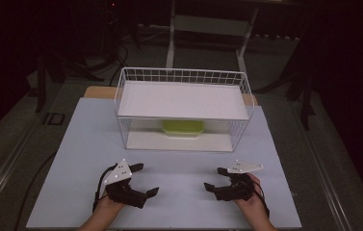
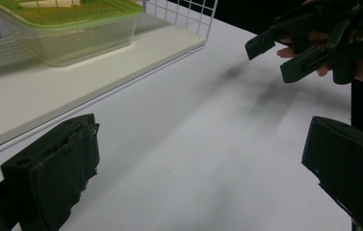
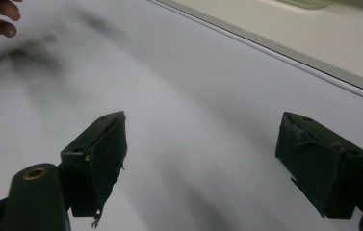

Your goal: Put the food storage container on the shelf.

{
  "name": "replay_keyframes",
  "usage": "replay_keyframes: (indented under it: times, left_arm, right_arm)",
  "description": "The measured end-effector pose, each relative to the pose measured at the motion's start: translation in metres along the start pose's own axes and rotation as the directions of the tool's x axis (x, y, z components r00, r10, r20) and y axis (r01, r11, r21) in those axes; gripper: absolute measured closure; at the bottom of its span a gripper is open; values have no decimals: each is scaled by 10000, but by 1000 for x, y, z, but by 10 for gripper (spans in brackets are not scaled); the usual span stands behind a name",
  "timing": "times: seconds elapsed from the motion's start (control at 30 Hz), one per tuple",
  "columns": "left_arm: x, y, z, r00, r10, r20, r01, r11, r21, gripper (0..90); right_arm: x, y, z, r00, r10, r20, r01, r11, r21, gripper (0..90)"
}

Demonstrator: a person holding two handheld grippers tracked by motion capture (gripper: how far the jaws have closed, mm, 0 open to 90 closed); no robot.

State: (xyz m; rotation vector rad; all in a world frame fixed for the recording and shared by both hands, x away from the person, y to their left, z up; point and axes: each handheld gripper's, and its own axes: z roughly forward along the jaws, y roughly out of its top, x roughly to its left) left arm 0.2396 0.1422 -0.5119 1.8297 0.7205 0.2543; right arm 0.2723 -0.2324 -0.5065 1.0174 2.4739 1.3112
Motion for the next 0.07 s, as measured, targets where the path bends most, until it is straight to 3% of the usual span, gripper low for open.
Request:
replay_keyframes:
  times: [0.07]
  left_arm:
    - [1,0,0,10000,-80,5,81,10000,-44,1]
  right_arm:
    - [0,0,0,10000,0,21,0,10000,5,183]
